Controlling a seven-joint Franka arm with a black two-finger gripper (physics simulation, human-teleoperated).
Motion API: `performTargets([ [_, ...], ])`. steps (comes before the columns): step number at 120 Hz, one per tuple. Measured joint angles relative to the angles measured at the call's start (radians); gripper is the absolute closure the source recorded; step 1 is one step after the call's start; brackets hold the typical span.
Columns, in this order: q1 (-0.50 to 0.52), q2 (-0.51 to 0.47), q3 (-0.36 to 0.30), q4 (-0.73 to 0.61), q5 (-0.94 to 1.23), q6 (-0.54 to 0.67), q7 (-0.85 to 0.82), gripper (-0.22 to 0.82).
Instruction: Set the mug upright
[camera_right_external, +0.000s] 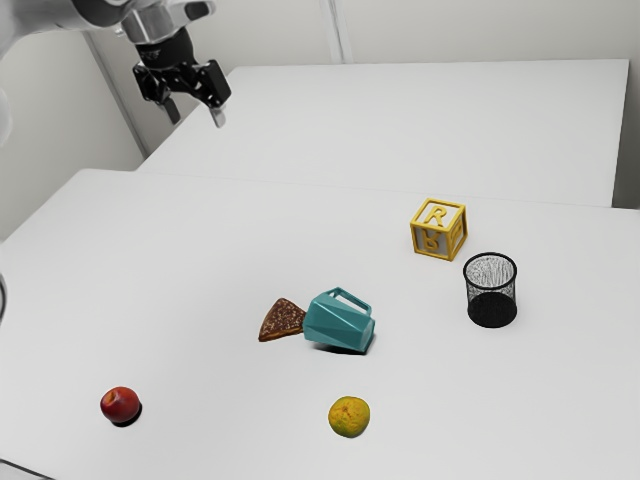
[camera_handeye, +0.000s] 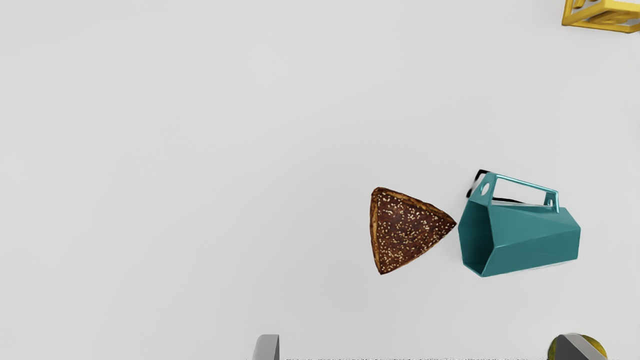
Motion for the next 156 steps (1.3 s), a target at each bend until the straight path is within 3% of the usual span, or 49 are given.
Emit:
performTargets([
  [28,0.000,0.011,0.061,-0.127,-0.117,0.070,0.024,0.00],
  [51,0.016,0.029,0.148,-0.471,-0.527,0.225,0.152,0.00],
  [80,0.011,0.020,0.114,-0.780,-0.918,0.364,0.398,0.00],
  [110,0.010,0.077,0.081,-0.822,-1.064,0.439,0.602,0.00],
  [156,0.011,0.121,0.027,-0.861,-1.215,0.460,0.811,0.00],
])
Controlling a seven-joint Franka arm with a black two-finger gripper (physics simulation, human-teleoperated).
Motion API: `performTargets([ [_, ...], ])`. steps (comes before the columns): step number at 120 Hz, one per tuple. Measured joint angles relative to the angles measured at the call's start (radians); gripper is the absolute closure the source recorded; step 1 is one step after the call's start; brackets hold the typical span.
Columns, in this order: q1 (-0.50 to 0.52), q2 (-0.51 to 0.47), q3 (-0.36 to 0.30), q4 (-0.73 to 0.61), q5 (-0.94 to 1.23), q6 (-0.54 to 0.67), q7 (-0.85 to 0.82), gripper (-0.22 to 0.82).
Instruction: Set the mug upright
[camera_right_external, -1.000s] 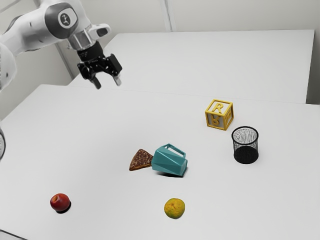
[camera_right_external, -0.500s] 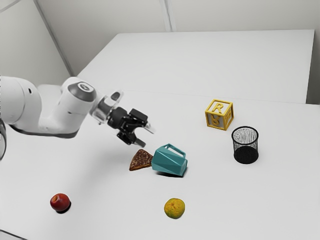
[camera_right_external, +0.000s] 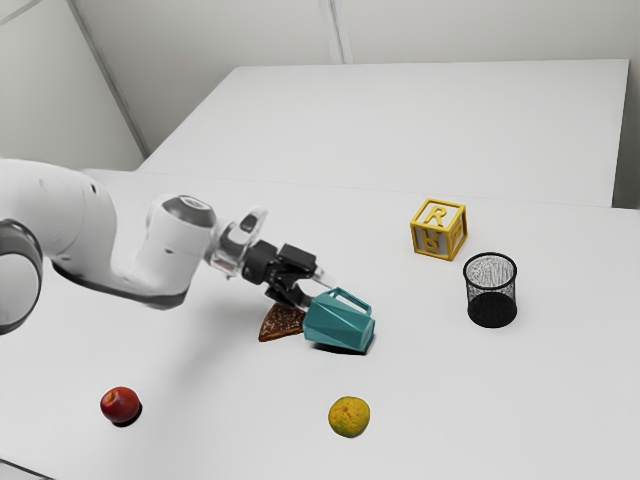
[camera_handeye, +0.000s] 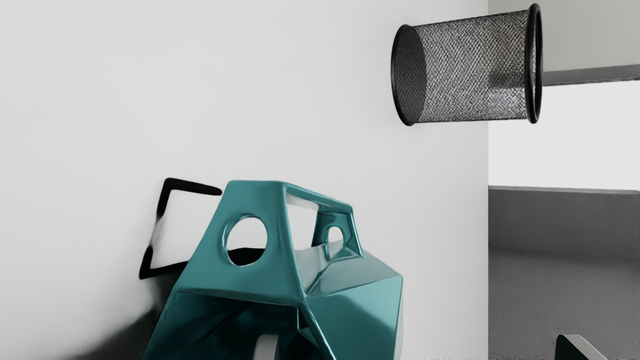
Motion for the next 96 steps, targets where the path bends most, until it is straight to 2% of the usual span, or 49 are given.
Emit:
performTargets([
  [29,-0.001,-0.008,-0.035,-0.046,-0.061,0.004,0.080,0.00],
  [35,-0.001,-0.008,-0.036,-0.048,-0.067,0.006,0.093,0.03],
  [42,0.000,-0.010,-0.037,-0.049,-0.075,0.007,0.107,0.11],
  [56,0.000,-0.011,-0.037,-0.050,-0.085,0.014,0.130,0.40],
  [66,0.000,-0.010,-0.037,-0.051,-0.097,0.017,0.143,0.55],
  [80,0.000,-0.011,-0.037,-0.051,-0.107,0.018,0.159,0.67],
  [96,0.000,-0.013,-0.037,-0.051,-0.119,0.016,0.172,0.73],
])
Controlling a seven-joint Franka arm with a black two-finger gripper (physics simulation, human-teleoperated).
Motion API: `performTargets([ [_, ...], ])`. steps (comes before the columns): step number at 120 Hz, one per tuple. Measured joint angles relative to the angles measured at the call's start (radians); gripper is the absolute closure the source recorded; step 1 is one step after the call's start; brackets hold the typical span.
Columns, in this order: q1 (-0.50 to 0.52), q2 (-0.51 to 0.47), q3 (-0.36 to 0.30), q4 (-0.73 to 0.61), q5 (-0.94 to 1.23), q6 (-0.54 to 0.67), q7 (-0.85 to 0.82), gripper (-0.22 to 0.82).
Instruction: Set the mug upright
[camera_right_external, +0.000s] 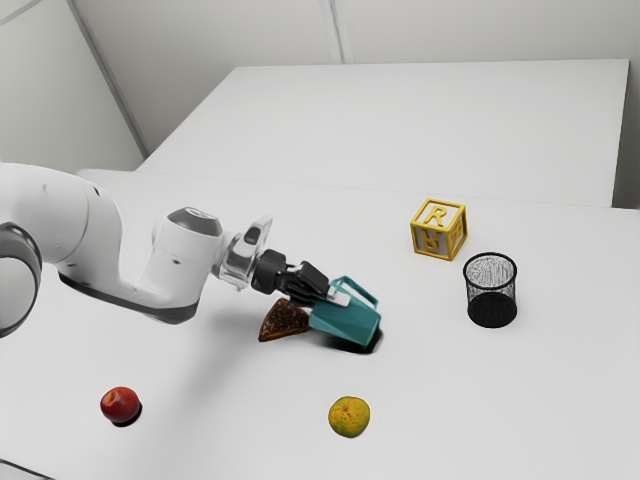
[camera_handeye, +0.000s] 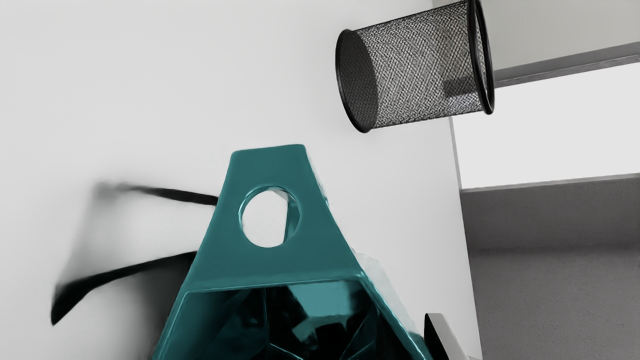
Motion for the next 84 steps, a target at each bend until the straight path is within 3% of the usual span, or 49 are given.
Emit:
performTargets([
  [28,0.001,-0.068,-0.027,0.012,-0.002,0.003,0.003,0.76],
  [43,-0.001,-0.105,-0.043,0.110,0.107,0.008,-0.024,0.77],
  [63,0.001,-0.053,-0.030,0.347,0.502,0.031,-0.095,0.77],
  [84,0.006,0.016,0.026,0.416,0.933,0.079,-0.245,0.77],
])
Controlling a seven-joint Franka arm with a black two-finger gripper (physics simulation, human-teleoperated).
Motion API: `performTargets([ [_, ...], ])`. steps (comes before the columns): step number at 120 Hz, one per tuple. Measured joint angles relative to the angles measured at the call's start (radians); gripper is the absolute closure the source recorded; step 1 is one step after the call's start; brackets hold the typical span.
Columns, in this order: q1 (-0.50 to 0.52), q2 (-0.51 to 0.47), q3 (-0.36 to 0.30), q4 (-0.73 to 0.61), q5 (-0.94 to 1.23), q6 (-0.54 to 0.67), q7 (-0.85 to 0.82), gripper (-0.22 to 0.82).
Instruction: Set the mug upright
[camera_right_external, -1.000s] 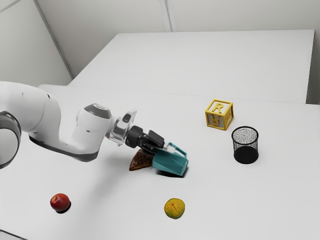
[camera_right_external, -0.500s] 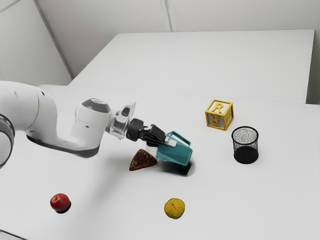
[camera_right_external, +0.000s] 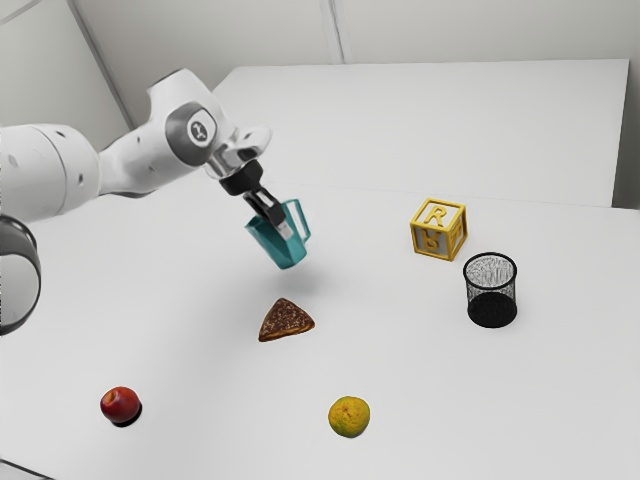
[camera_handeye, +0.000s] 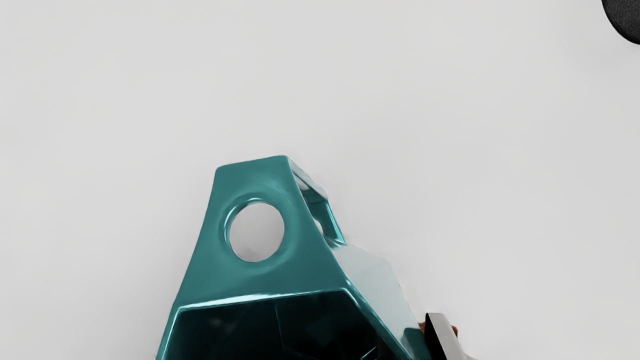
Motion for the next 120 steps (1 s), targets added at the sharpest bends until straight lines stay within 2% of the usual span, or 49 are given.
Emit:
performTargets([
  [22,0.001,0.041,0.032,0.016,0.245,0.061,-0.183,0.78],
  [63,0.000,0.085,0.035,-0.007,0.313,0.117,-0.446,0.78],
  [69,0.000,0.090,0.035,-0.008,0.312,0.120,-0.473,0.72],
  [85,0.000,0.103,0.035,-0.009,0.307,0.122,-0.532,0.43],
  [94,0.000,0.104,0.036,-0.008,0.306,0.124,-0.559,0.30],
  [106,0.000,0.102,0.037,-0.007,0.305,0.125,-0.591,0.19],
  [120,0.000,0.069,0.036,0.001,0.306,0.117,-0.622,0.11],
])
